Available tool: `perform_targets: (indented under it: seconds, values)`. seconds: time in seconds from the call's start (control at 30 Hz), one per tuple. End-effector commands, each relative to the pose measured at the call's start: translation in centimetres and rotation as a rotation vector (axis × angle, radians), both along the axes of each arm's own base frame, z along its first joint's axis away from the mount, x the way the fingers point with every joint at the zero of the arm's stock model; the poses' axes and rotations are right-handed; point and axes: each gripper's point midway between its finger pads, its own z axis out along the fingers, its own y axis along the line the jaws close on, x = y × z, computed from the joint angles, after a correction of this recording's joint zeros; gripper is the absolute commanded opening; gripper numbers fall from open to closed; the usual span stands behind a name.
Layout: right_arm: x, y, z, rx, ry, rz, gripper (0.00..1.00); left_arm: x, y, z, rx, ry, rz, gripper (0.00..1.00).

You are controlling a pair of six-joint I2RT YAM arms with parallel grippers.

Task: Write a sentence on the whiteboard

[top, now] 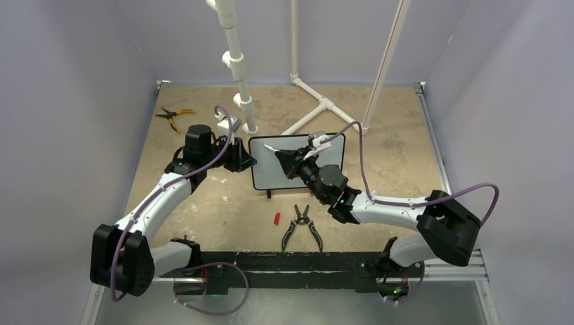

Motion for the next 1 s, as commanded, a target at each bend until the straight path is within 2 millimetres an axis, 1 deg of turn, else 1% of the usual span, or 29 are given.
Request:
perform_targets:
  seconds: [0.0, 0.23, 0.57, 0.77, 0.97]
  values:
    - [0.7, 0.3, 3.1, 0.056, -0.061, -0.026, 0.00, 0.3, -0.2, 0.6, -0.019, -0.029, -0.013, 0.25]
    - [0.8, 1.3, 2.6, 0.032, -0.061, 0.000, 0.00, 0.3, -0.2, 0.6, -0.018, -0.031, -0.013, 0.24]
    - [0.4, 2.5, 0.6, -0.015, -0.027, 0.048, 0.00, 0.3, -0.1, 0.7, -0.016, -0.036, -0.013, 0.24]
    - [0.0, 2.3, -0.4, -0.030, -0.005, 0.046, 0.00, 0.3, -0.1, 0.8, -0.016, -0.039, -0.012, 0.24]
    - [-0.4, 1.4, -1.2, -0.047, 0.011, 0.026, 0.00, 0.3, 0.0, 0.8, -0.012, -0.040, -0.009, 0.24]
